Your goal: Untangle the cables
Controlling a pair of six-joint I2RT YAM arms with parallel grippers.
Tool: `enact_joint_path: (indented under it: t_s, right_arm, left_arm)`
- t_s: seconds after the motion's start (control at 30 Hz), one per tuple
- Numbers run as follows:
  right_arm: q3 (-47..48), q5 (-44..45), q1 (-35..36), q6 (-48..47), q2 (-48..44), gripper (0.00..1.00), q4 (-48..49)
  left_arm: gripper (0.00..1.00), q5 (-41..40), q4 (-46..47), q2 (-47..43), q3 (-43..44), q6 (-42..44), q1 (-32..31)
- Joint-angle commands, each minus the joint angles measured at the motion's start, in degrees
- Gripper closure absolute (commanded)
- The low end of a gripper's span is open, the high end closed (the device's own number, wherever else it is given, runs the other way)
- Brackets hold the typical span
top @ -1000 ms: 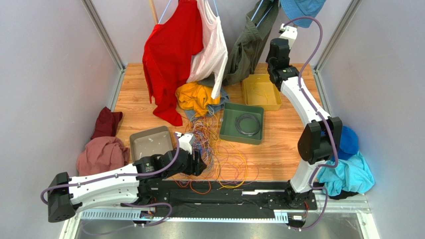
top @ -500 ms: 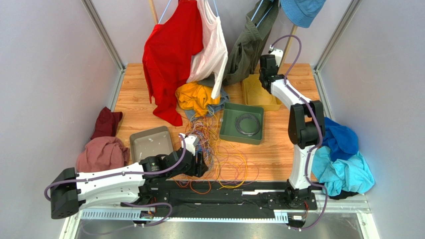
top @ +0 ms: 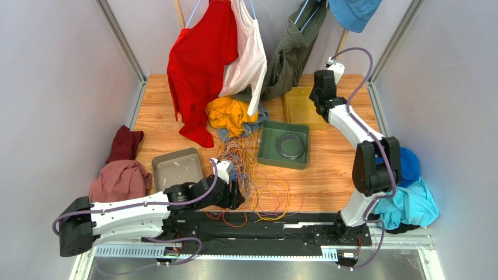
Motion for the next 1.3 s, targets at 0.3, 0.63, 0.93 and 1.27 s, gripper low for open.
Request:
enact_joint_path:
  t_s: [0.3,0.63,0.93,1.27]
  right_arm:
    - [1.9,-0.3,0.6,1.2,-7.5,1.0,2.0]
    - [-0.5,-1.5,1.3,2.1,-9.6,1.0,3.2]
    - [-3.0,-0.8,2.7,1.8,-15.7,1.0,3.6]
    - [-5.6,-0.9,2.7,2.8,-15.6,1.0,4.0]
  left_arm:
    - [0.35,0.3,3.0,-0.4,-0.7,-0.7,0.0]
    - [0.35,0.7,4.1,0.8,-0.5,-0.6,0.0]
    - [0.35,1.3,4.8,4.2,1.3,0.3,0.0]
    - [0.35,1.8,4.8,4.4,1.3,0.3,0.0]
